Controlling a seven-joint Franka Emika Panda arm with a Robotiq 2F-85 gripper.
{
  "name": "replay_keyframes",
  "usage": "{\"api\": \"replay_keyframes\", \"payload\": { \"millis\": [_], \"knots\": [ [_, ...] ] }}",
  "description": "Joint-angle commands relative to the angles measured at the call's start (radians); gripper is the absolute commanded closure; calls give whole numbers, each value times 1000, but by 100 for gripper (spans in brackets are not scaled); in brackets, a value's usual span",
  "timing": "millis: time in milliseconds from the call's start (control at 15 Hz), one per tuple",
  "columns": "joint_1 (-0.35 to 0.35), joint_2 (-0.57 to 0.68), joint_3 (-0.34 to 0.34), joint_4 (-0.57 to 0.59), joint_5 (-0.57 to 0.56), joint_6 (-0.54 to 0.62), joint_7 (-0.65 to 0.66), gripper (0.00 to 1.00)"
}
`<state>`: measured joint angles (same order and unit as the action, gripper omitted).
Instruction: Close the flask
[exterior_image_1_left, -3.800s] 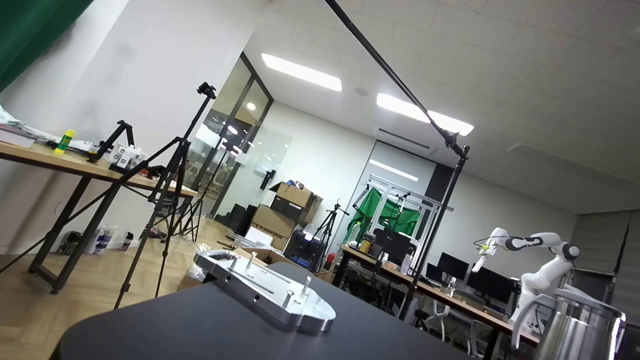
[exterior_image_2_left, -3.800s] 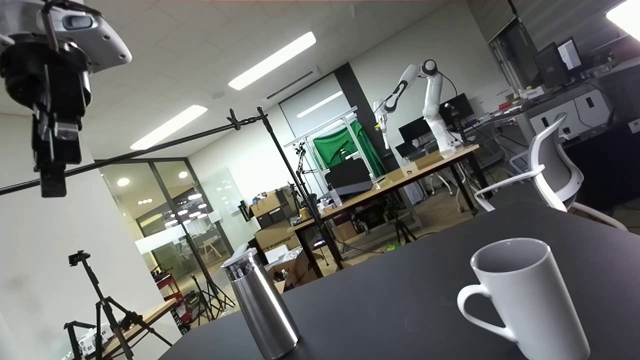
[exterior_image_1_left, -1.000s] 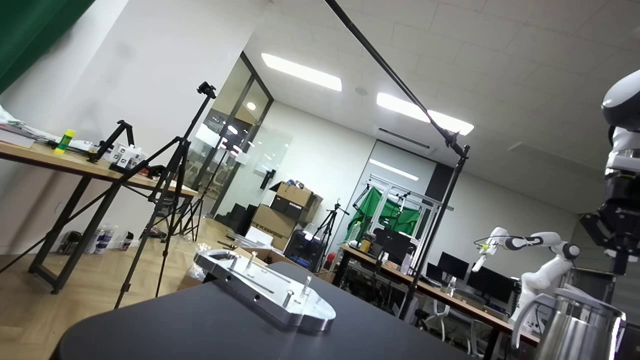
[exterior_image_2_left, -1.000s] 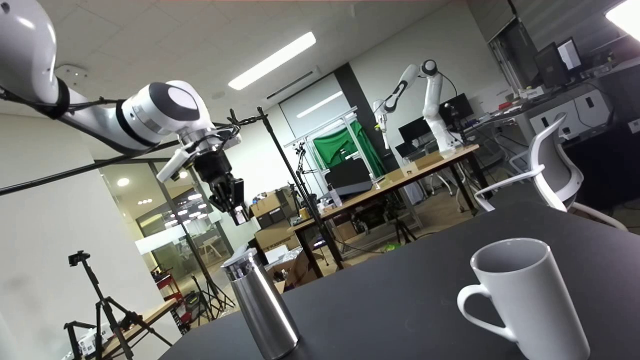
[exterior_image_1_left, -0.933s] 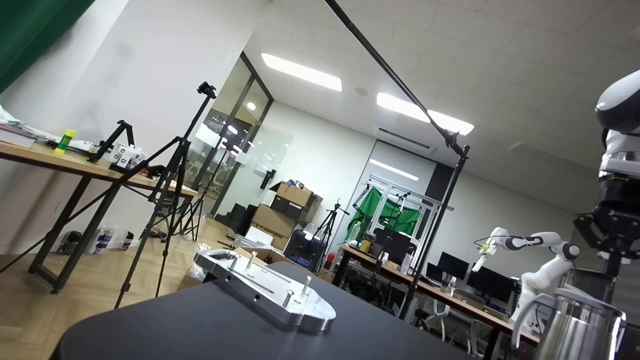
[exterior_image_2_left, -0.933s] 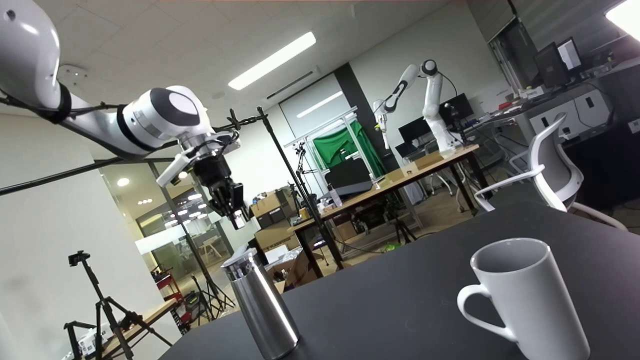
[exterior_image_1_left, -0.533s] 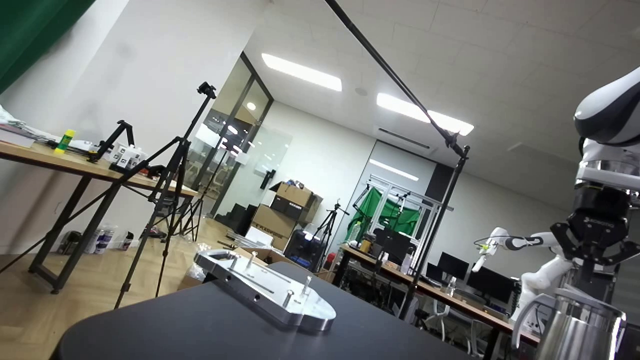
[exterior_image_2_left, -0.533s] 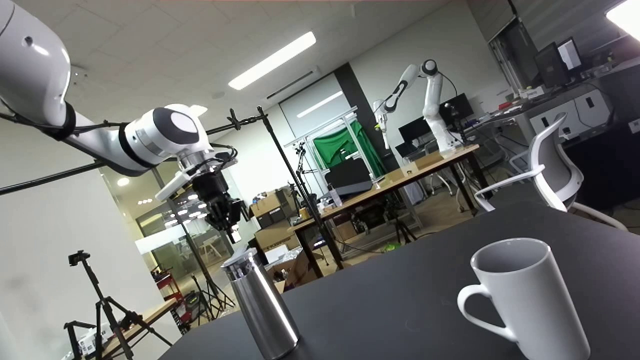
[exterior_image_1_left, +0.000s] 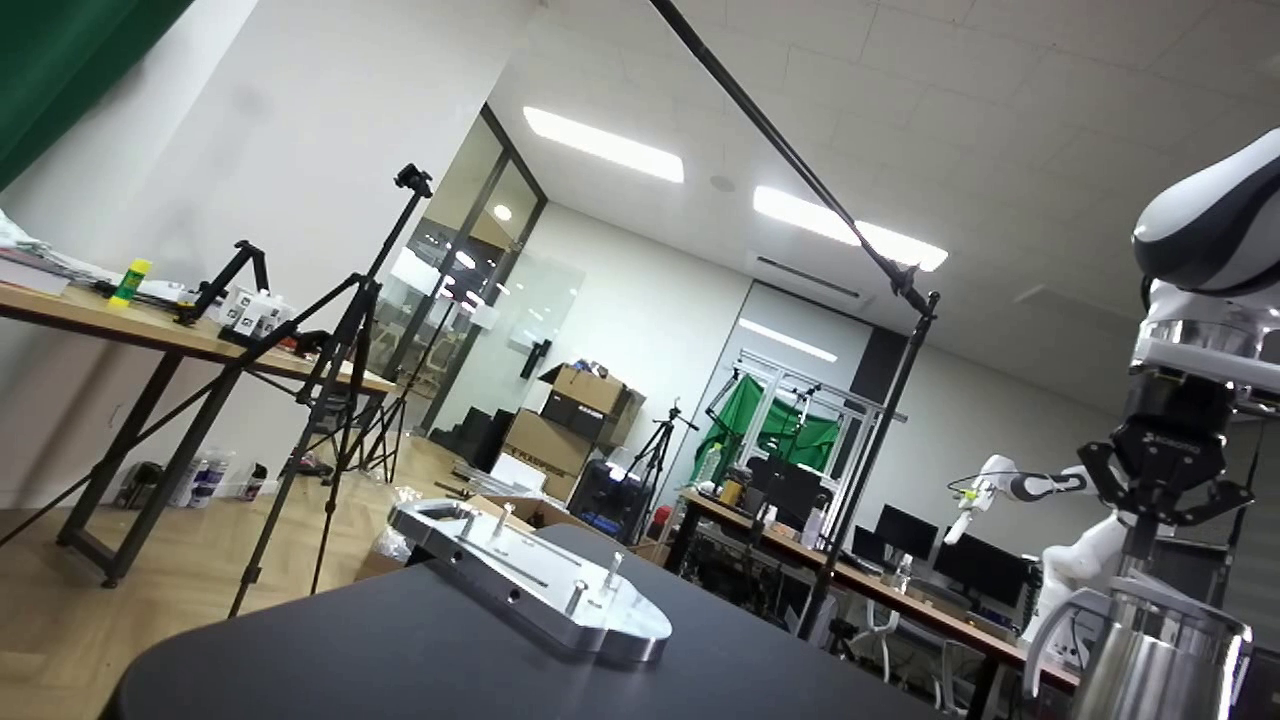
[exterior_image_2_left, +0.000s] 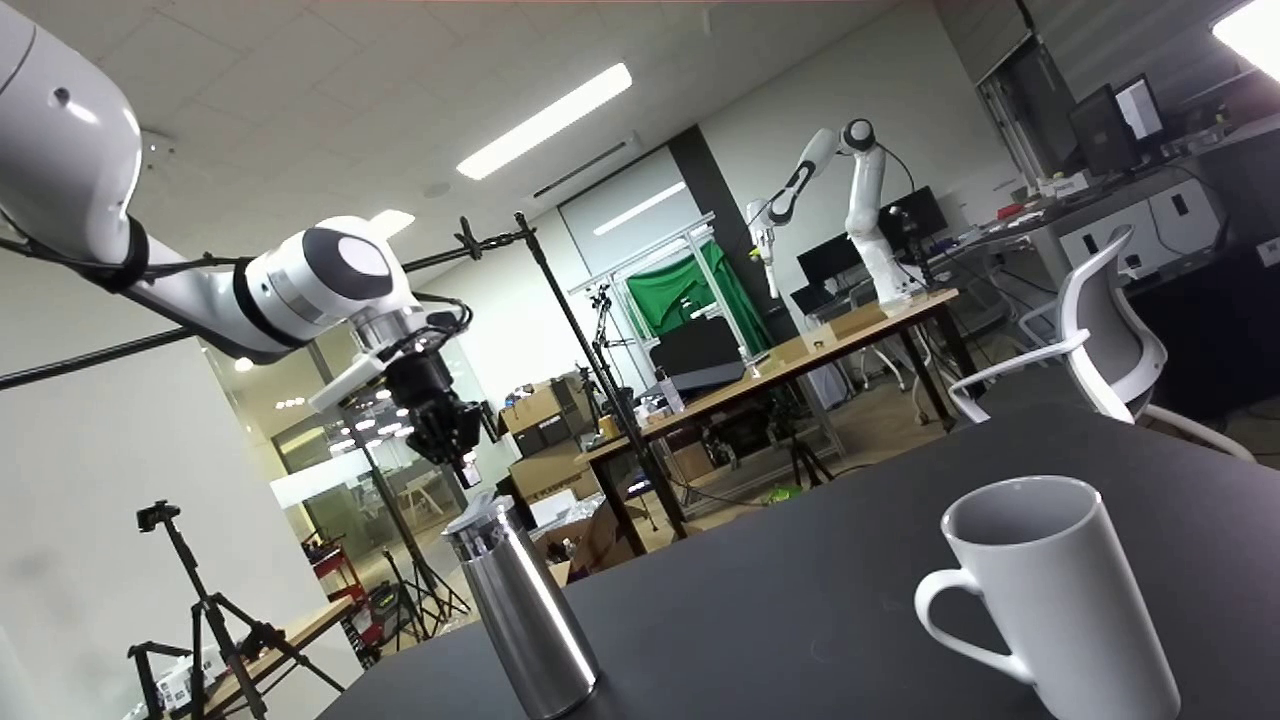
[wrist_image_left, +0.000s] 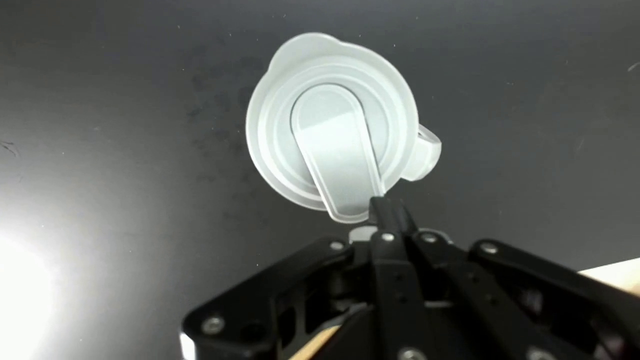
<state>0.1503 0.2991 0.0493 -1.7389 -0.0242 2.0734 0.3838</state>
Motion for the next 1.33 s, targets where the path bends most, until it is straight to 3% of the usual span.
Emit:
{"api": "replay_keyframes", "payload": {
  "millis": [0, 1267],
  "knots": [
    [1, -1, -4, -3, -15, 23, -11, 100],
    [-12, 62, -25, 10, -15, -15, -23, 100]
  ]
}}
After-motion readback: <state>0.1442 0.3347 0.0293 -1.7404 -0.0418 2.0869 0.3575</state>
